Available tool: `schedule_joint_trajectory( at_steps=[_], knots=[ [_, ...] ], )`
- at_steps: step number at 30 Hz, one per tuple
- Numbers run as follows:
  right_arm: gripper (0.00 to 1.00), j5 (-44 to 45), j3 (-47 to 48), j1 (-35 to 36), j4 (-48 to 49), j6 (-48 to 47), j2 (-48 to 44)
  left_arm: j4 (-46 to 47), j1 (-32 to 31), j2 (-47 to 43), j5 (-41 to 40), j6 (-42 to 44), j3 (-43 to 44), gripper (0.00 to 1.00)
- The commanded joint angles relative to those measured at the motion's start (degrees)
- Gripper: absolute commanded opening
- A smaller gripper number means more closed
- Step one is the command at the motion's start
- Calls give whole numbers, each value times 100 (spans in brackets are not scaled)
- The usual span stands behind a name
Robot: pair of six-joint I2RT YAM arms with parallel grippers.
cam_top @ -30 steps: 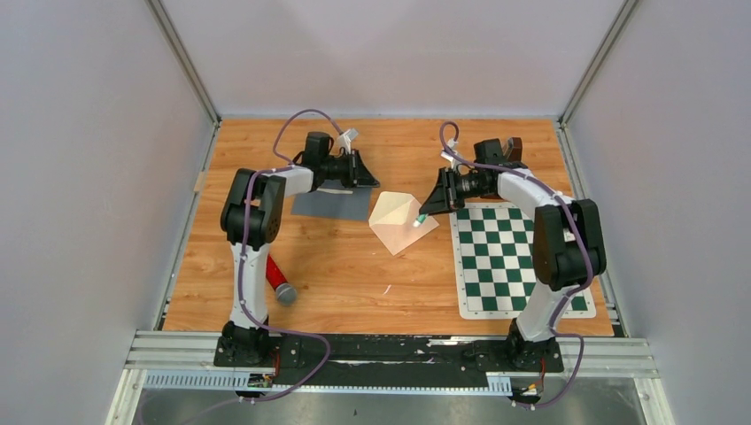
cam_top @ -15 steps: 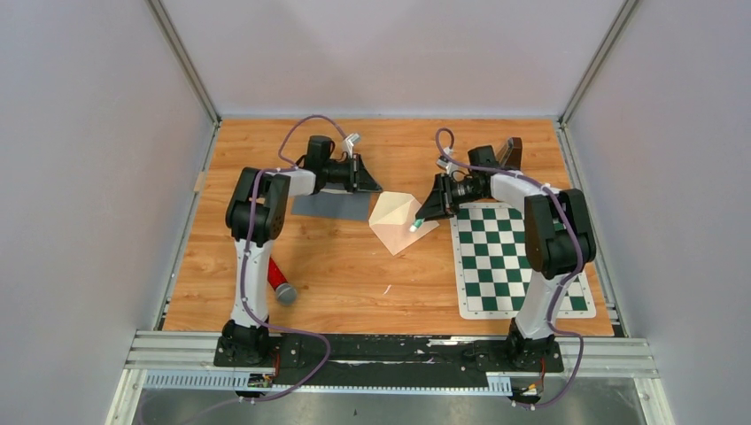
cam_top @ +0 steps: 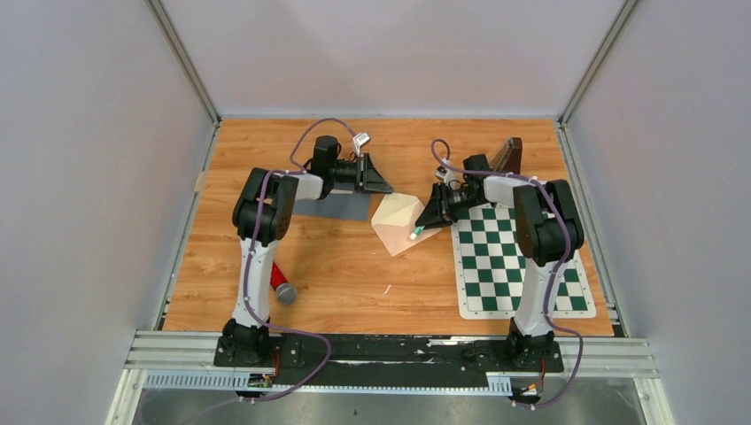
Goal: Place the letter into the envelope and seal it
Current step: Paint the envelope at the center of the board.
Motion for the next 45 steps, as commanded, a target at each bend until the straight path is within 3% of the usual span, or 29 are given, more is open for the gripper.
schedule_joint_trajectory(
  at_steps=[1,10,13,15,17,24,29,45],
  knots=[
    [0,70,247,-21,193,10,99,746,-77,11,298,-594,-77,29],
    [0,-109,242,-27,182,53,69,699,-37,-268,-85,-636,-125,31],
    [0,-230,137,-35,185,96,35,-257,84,-602,-1078,147,-42,40],
    [0,-262,96,-37,185,134,43,-1479,105,-749,-1637,694,145,46],
    [0,-349,70,-40,214,182,83,-1740,107,-714,-1766,825,236,48],
    [0,-719,79,-68,382,532,289,-1257,108,-436,-1386,376,-29,51],
    [0,-848,48,-95,499,703,509,-384,86,-190,-564,-268,-125,54],
    [0,-930,273,-106,597,869,956,209,-160,-19,213,-790,-63,57]
  ],
)
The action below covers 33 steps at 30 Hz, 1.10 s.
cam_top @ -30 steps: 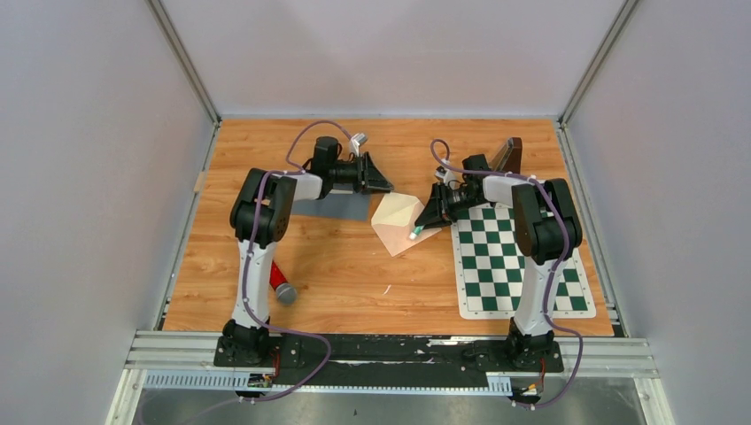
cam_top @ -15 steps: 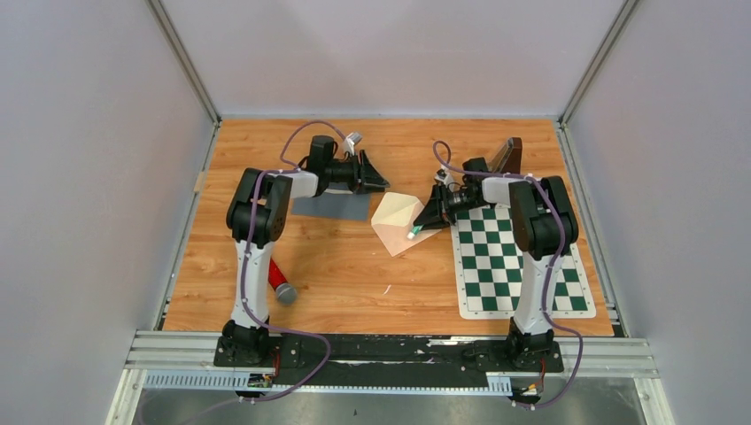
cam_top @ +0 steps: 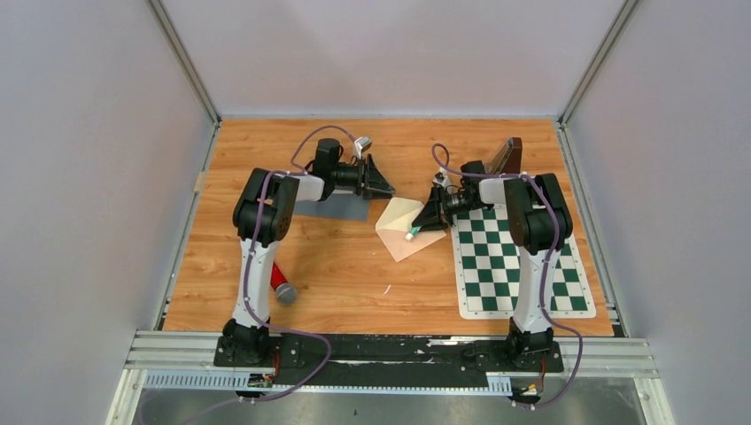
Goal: Place the letter into the envelope and seal it
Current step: Paint the envelope at the center of the board.
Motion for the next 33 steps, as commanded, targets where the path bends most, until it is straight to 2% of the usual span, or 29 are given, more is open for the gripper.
schedule_joint_trajectory(
  at_steps=[1,21,25,28,29,30,33],
  knots=[
    [0,-135,141,-32,91,106,134,422,-129,33,352,-203,66,57],
    [0,159,212,-79,-27,-243,226,700,-639,101,531,-354,-217,54],
    [0,159,257,-92,-77,-305,201,593,-718,18,493,-175,-261,52],
    [0,151,319,-108,-158,-387,141,-149,-727,-150,250,329,-265,48],
    [0,140,358,-124,-207,-419,99,-438,-727,-258,170,735,-241,46],
    [0,122,416,-135,-266,-454,56,-987,-727,-315,-42,971,-173,42],
    [0,141,563,-209,-399,-515,-116,-1618,-727,-528,-354,1786,-103,33]
  ],
)
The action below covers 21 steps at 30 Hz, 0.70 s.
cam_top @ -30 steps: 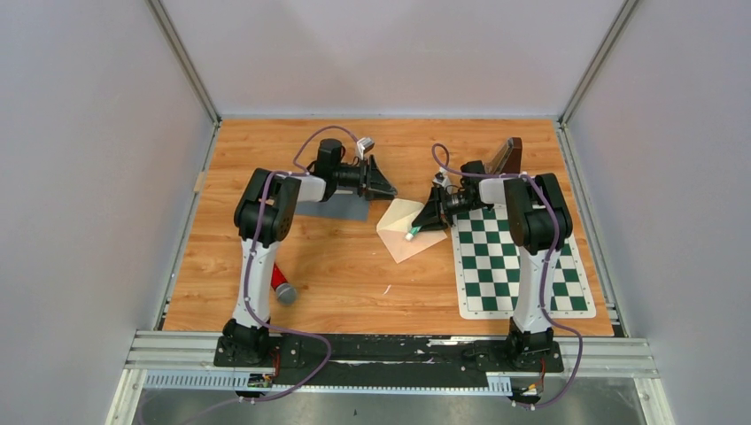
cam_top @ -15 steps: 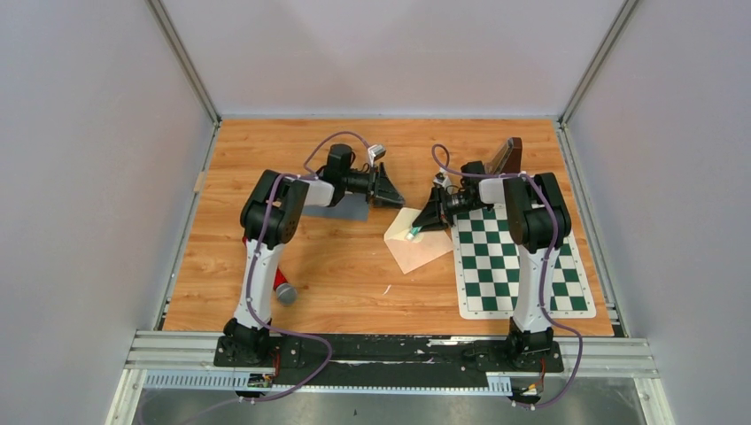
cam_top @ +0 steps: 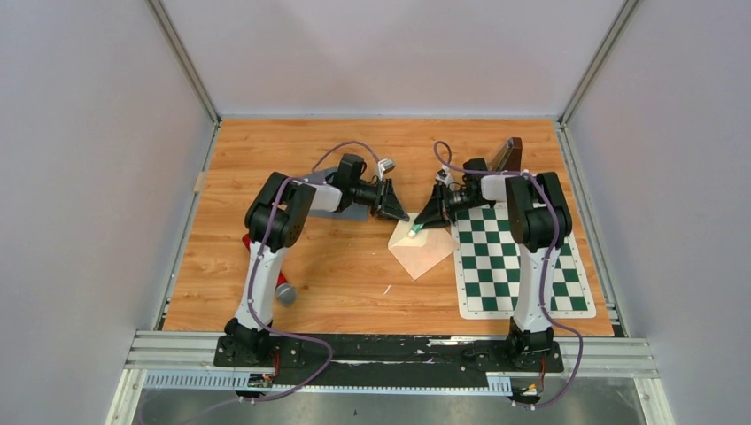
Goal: Place the letter into the envelope and seal it
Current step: Paint the envelope at the center of the board, then seal the envelope flap on the envelope.
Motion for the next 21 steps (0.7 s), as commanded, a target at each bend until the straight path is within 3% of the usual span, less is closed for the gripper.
schedule_joint_trajectory(
  at_steps=[1,6,9,13,16,19,21],
  knots=[
    [0,-41,375,-128,-197,-227,-327,-1234,14,-594,-562,1333,152,29],
    [0,-34,665,-165,-526,-426,-721,-1429,14,-725,-749,1597,208,19],
    [0,-12,848,-176,-889,-663,-1055,-2078,18,-934,-989,2057,417,16],
    [0,-61,940,-218,-1321,-930,-1484,-3498,22,-1137,-1395,3793,1088,10],
    [0,-139,821,-317,-1373,-843,-1805,-4195,22,-1066,-1357,4368,1532,1],
    [0,-216,793,-441,-1476,-790,-2089,-4616,37,-901,-1387,4801,1881,0],
    [0,-245,844,-518,-1612,-839,-2249,-5133,47,-718,-1470,5175,2291,6]
  ],
)
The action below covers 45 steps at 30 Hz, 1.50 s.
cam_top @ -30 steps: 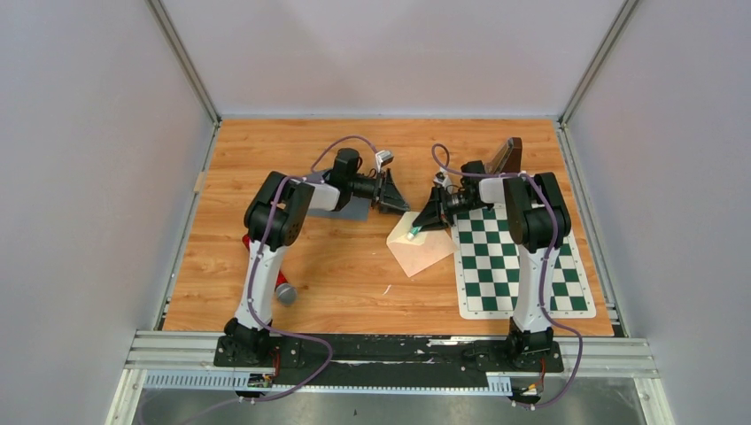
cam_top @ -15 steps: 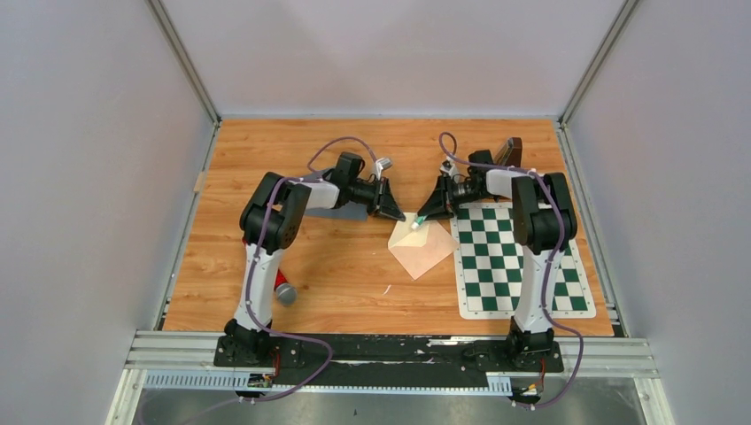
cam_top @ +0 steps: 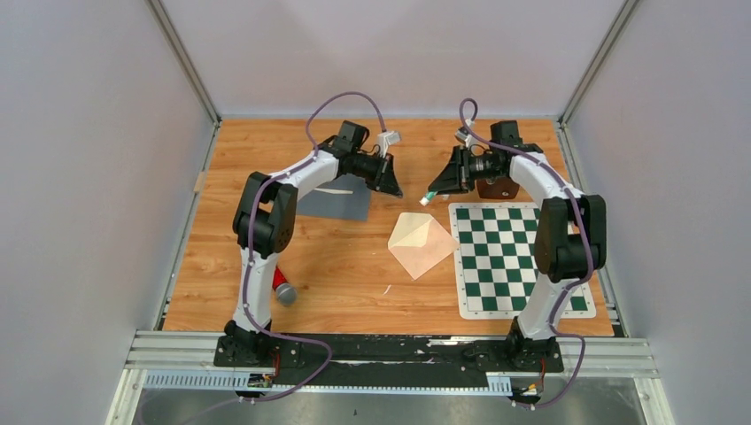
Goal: Place the letter into the envelope and seal it
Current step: Seal the envelope flap on the envelope.
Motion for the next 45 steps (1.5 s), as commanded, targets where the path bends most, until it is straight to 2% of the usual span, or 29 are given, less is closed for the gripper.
schedule_joint_trajectory(
  at_steps=[1,2,3,6,14,17,27,30,33,37,42,45],
  knots=[
    [0,-241,111,-210,-361,-198,-505,-1623,30,136,-194,1249,921,24],
    [0,-242,129,-247,-428,-224,-565,-1810,31,186,-189,1411,1057,30],
    [0,-248,117,-275,-482,-229,-646,-2049,27,217,-130,1477,1173,41],
    [0,-296,49,-355,-563,-196,-860,-2082,-57,102,-100,1578,953,53],
    [0,-277,-103,-460,-561,-194,-1131,-1888,-351,240,-298,1441,486,58],
    [0,-278,-110,-460,-557,-194,-1171,-1807,-369,363,-227,1332,512,55],
    [0,-286,-286,-667,-440,-93,-1232,-1523,-398,513,-194,1035,520,18],
    [0,-278,-359,-671,-372,-57,-1243,-1497,-397,491,-382,1084,578,15],
    [0,-270,-438,-675,-300,9,-1253,-1481,-392,428,-478,1281,635,4],
    [0,-260,-438,-671,-276,48,-1237,-1718,-374,317,-622,1893,808,0],
    [0,-292,-323,-712,-314,70,-1190,-2508,-365,325,-1400,3675,1360,0],
    [0,-286,-278,-756,-344,62,-1164,-2687,-364,391,-1865,4317,1579,0]
  ],
)
